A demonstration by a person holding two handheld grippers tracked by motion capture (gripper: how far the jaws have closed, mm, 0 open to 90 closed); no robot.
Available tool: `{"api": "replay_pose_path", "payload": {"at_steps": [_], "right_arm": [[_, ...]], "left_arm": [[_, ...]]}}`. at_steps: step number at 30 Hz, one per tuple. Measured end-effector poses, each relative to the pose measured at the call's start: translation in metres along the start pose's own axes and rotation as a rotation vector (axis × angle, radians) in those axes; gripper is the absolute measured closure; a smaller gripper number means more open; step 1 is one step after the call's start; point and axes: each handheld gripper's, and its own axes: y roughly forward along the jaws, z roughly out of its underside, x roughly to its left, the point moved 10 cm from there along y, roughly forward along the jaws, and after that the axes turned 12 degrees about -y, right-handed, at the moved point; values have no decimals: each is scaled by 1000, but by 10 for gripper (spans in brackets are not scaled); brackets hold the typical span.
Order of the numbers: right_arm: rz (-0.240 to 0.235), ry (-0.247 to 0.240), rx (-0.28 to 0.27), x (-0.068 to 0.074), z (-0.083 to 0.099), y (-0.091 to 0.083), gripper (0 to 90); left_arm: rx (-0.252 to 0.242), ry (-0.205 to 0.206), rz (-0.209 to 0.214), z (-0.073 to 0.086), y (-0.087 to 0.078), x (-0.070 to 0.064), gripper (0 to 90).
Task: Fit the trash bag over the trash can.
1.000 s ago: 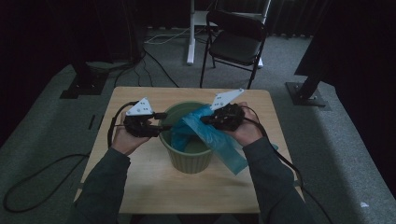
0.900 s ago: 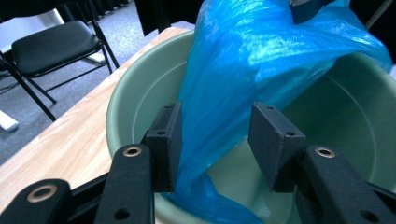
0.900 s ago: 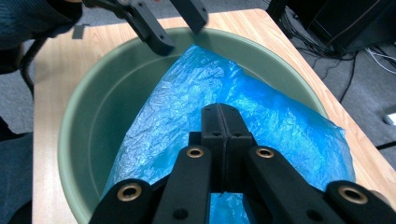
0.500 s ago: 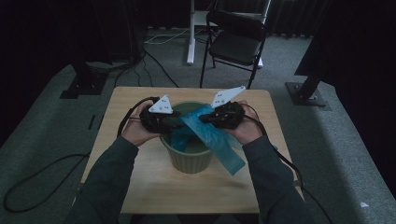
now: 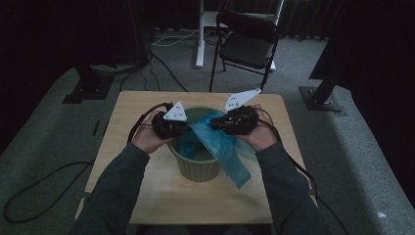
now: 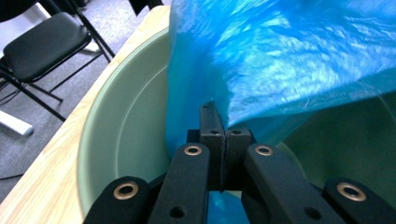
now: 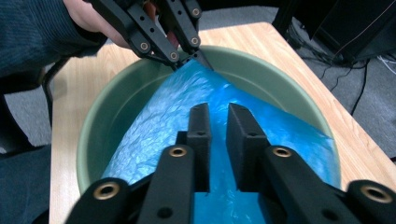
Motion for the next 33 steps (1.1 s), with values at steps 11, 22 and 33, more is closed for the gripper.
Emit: {"api": "replay_pose_path", "payload": {"at_steps": [11,22,33], "right_arm": [[66,31,10,-3,19,-28,646],[59,57,51,-3,44,-25,591],[88,67,51,-11,39,-27,885]], "left_arm": [[-24,-57,-24,14,-13,17,893],[-33,-80,-41,22,-19,24,891],[-48,-88,-28,28,-25,22,681]]}}
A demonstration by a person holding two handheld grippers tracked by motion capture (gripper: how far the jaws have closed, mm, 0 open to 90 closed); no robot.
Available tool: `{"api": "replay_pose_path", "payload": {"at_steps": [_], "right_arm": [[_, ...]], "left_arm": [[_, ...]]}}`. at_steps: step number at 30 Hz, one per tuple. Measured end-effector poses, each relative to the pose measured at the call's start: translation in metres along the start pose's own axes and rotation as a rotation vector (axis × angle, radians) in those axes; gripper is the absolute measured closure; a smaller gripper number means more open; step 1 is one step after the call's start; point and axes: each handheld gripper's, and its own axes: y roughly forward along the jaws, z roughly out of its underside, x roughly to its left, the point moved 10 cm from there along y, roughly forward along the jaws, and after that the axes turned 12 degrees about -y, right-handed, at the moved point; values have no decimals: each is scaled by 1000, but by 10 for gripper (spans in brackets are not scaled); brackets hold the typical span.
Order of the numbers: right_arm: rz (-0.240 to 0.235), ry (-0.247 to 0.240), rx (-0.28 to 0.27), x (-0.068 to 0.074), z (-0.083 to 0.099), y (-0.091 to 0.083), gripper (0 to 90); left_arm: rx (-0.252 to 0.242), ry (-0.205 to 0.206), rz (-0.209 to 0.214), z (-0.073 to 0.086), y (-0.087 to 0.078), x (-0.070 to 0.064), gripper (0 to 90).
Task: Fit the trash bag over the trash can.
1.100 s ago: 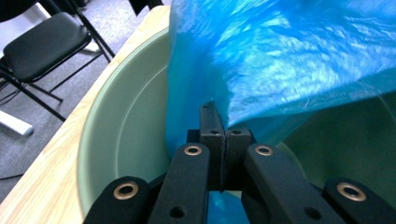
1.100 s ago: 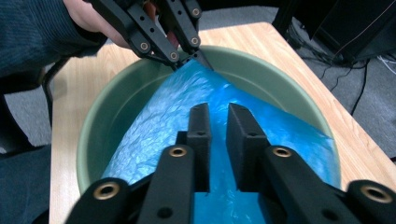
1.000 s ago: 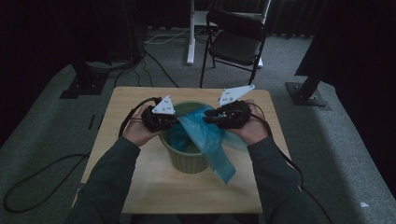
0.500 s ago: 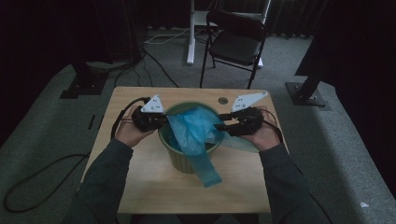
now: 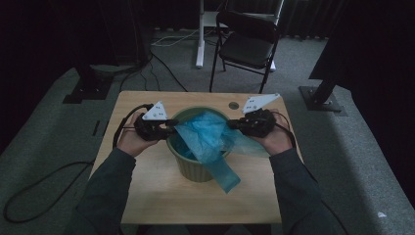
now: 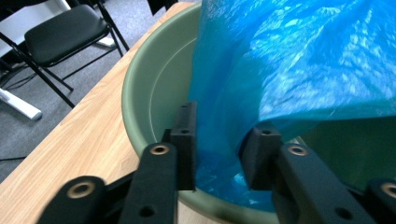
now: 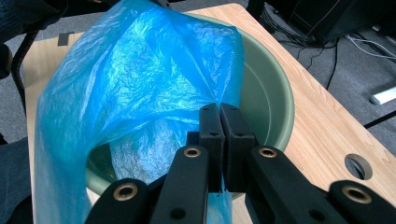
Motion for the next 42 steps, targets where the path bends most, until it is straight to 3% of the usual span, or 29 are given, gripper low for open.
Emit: {"api": "replay_pose_path", "payload": {"at_steps": [11,20,26,30,42], "right_arm": [[19,9,5,-5,1,-7,893],[29,7,26,-6,5,-3,894],[23,2,33,-5,5,-1,894],[35,-5,45,-6,7,-1,894],[60,15,51,-14,16,-10,894]], "left_arm": [[-19,-2,-12,2,-16,-1,615],[-30,23,26,-9,-24,-14,599],[-44,27,73,-22,-24,-19,566],[-50,41,79,-30,-24,-23,562],[-31,35,64,-21,-28,-17,554]]}}
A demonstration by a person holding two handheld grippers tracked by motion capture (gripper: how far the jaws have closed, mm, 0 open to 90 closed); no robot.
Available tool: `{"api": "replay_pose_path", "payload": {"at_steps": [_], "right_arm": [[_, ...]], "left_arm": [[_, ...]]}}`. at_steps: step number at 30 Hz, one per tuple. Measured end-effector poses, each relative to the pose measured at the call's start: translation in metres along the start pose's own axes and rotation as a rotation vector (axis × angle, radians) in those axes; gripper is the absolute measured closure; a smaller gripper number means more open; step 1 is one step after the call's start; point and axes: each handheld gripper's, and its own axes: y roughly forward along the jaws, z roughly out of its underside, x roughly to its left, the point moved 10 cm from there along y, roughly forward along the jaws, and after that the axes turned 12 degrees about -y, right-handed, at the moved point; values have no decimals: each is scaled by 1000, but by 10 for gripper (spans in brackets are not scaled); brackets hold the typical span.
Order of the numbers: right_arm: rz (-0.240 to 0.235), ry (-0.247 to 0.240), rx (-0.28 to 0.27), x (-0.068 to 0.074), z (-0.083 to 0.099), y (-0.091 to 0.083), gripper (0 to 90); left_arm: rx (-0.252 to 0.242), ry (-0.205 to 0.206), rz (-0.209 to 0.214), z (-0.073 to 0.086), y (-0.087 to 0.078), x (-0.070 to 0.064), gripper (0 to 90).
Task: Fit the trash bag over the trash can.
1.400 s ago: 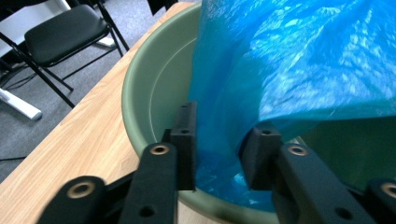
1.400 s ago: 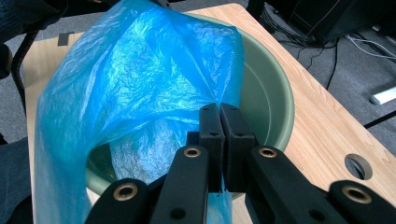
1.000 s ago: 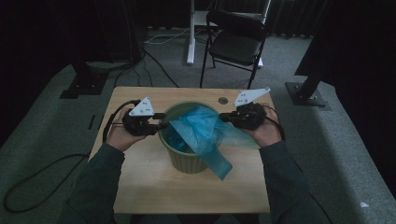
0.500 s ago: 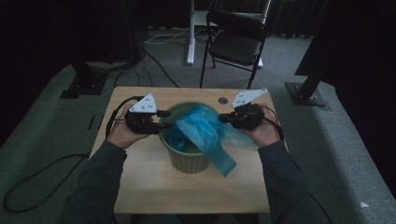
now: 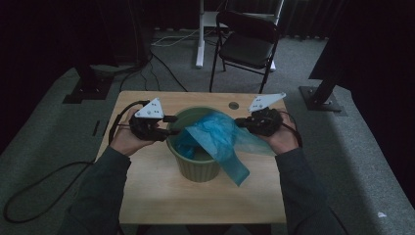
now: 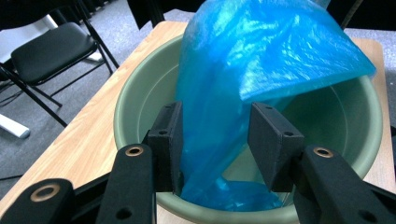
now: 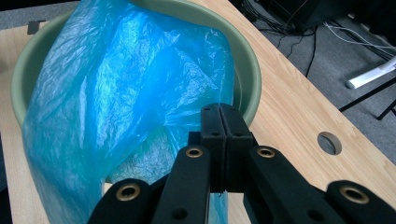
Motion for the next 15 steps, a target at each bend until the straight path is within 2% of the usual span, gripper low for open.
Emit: {"api": "replay_pose_path", "payload": {"at_steps": [2,8,15], "right_arm": [[-2,-5,3,1,-1,3,894],[-6,-19,11,3,-5,8,894],[-26,-54,-6,9,-18,12,894]], "left_arm": [[-16,-1,12,-3,-1,-2,554],[-18,13,23,-11,4,-8,554],[5,33,63,-24,18,-18,544]]}}
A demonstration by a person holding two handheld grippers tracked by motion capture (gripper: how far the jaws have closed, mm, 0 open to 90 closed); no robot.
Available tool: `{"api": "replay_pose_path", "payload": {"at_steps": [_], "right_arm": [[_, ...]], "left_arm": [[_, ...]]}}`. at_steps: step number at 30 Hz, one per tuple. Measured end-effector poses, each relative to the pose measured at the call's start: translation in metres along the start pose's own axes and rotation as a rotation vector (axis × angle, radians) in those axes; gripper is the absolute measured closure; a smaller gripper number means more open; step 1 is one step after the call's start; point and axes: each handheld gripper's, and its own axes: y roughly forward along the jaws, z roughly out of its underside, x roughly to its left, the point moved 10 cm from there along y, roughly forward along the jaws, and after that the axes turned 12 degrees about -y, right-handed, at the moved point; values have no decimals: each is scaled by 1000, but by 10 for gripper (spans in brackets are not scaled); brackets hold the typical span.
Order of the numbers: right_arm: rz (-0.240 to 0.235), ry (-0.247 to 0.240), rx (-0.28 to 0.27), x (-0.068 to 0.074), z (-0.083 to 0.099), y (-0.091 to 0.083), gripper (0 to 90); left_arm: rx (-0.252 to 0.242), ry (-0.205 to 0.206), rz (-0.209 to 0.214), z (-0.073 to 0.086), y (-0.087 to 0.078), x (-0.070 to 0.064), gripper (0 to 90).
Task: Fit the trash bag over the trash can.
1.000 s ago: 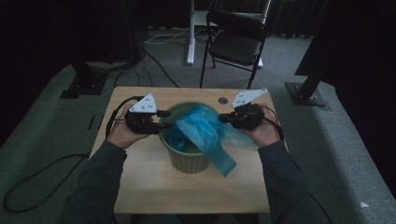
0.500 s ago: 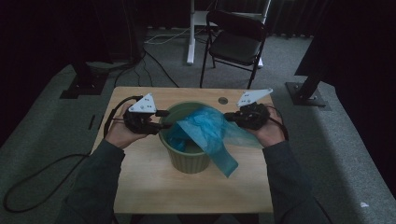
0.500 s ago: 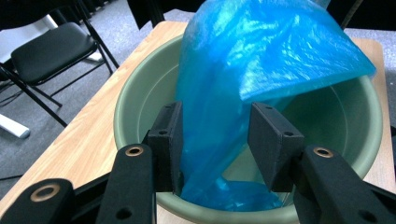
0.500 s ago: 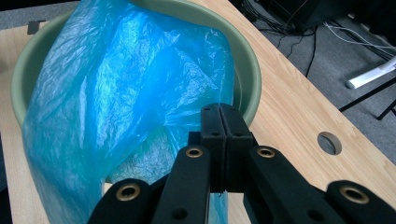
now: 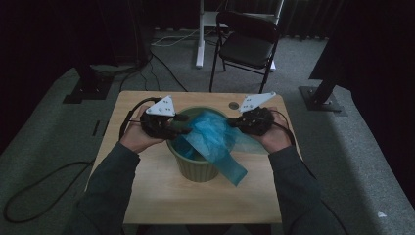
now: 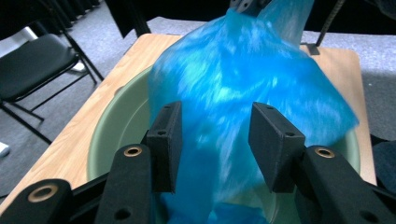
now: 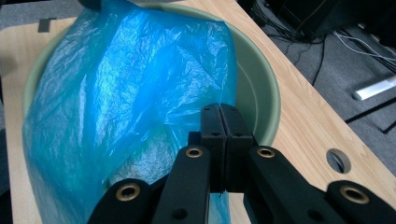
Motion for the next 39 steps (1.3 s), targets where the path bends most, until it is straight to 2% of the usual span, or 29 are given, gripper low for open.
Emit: {"api": "replay_pose_path", "payload": {"at_steps": [5,8,10,11,12,15,16,17,23,26,27,33,37,39], "right_arm": [[-11,-17,-7,3,-8,2,894],[-18,-27,-13,5,-12,3,893],[-25,-26,-23,7,-14,3,893],[-27,-28,-23,7,-14,3,893],[-27,-28,-23,7,-14,3,893],[-26,-27,-20,7,-13,2,868],[-26,-27,-20,7,-13,2,868],[-17,-29,-27,6,-14,-1,829],[18,-39,-52,7,-15,-14,806],[13,-42,-61,9,-15,-18,823],[-2,-48,-59,14,-13,-18,846],[-14,-48,-20,19,-2,-8,832],[17,-38,2,13,5,-2,766],[21,-36,10,12,7,-2,762]], "left_arm": [[5,2,-1,-9,10,-2,534],[23,1,-24,-11,17,-1,542],[37,4,-35,-10,21,0,606],[43,7,-28,-9,24,-1,725],[51,15,-29,-8,26,-3,725],[65,27,-31,-5,30,-4,876],[67,29,-29,-4,30,-4,876],[71,29,-28,-4,30,-4,888],[65,18,-37,-1,28,-1,890],[58,12,-43,-1,26,1,889],[56,10,-44,-1,26,1,889],[47,5,-44,-1,24,2,889],[44,6,-45,0,24,2,889],[46,5,-46,1,23,3,888]]}}
